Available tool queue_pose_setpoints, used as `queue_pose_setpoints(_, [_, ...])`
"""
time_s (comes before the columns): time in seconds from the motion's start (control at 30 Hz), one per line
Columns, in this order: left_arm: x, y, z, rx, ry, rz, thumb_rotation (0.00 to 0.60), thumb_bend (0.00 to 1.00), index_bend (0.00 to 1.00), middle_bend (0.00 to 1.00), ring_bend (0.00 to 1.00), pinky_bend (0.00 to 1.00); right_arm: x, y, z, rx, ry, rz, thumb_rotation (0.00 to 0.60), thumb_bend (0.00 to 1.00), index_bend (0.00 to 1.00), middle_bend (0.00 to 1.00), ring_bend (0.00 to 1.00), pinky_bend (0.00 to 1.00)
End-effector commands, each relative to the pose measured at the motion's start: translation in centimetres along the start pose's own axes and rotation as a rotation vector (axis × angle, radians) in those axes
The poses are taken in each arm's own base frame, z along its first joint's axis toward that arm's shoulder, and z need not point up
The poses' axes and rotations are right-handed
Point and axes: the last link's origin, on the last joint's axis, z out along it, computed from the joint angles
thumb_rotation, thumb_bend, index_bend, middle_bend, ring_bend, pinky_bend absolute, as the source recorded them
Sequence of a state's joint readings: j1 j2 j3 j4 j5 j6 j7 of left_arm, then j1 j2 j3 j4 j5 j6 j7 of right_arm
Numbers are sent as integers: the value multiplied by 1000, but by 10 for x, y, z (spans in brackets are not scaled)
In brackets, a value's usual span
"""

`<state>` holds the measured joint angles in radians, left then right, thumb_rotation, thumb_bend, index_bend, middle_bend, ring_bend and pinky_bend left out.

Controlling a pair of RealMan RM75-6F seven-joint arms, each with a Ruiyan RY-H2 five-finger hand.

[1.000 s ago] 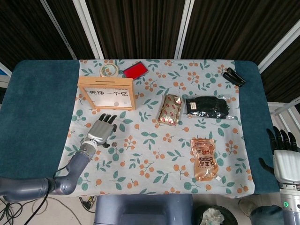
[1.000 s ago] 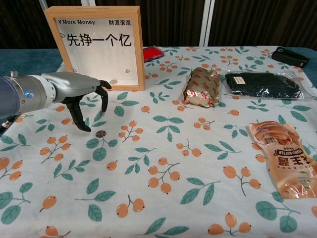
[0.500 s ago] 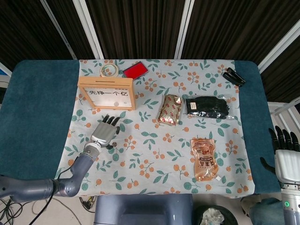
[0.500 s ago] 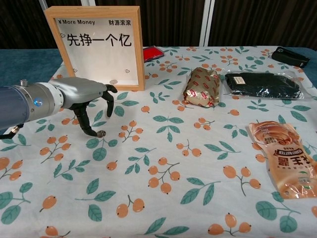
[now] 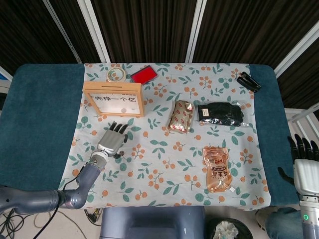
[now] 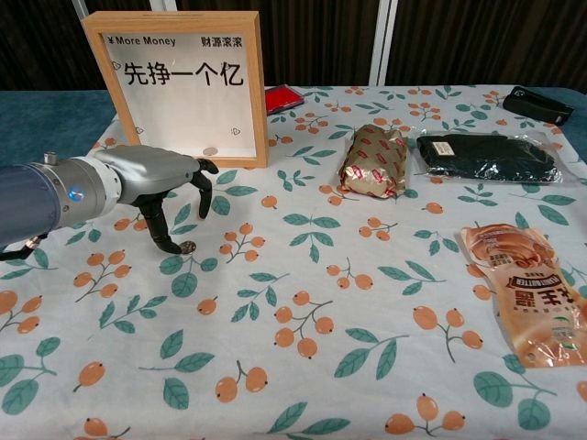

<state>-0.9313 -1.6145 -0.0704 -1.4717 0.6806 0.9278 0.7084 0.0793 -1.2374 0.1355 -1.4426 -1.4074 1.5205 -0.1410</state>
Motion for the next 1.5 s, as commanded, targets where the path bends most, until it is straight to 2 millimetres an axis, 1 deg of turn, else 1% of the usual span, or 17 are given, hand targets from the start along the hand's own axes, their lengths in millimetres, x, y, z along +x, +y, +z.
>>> queue_pose_setpoints(0.03, [0, 0, 0, 1, 1, -2, 600, 135, 420, 7, 0, 0, 0, 0, 0, 0, 1, 0, 600, 302, 0, 0, 0, 0])
queue_pose_setpoints(0.47, [2, 3, 2, -8, 0, -3, 600, 135, 422, 6, 0, 0, 0, 1, 0, -4, 0, 1, 600, 301, 0, 0, 0, 0])
queue_pose_setpoints(1.17, [-4, 4, 1, -16, -15, 32, 600, 136, 444, 13, 0, 0, 2, 2, 1, -21, 13, 12, 600, 301, 0, 0, 0, 0])
queue_pose_setpoints(1.5, [-7, 2, -3, -14, -17, 52, 600, 142, 460, 19, 0, 0, 3, 2, 1, -25, 19, 13, 600, 303, 0, 0, 0, 0])
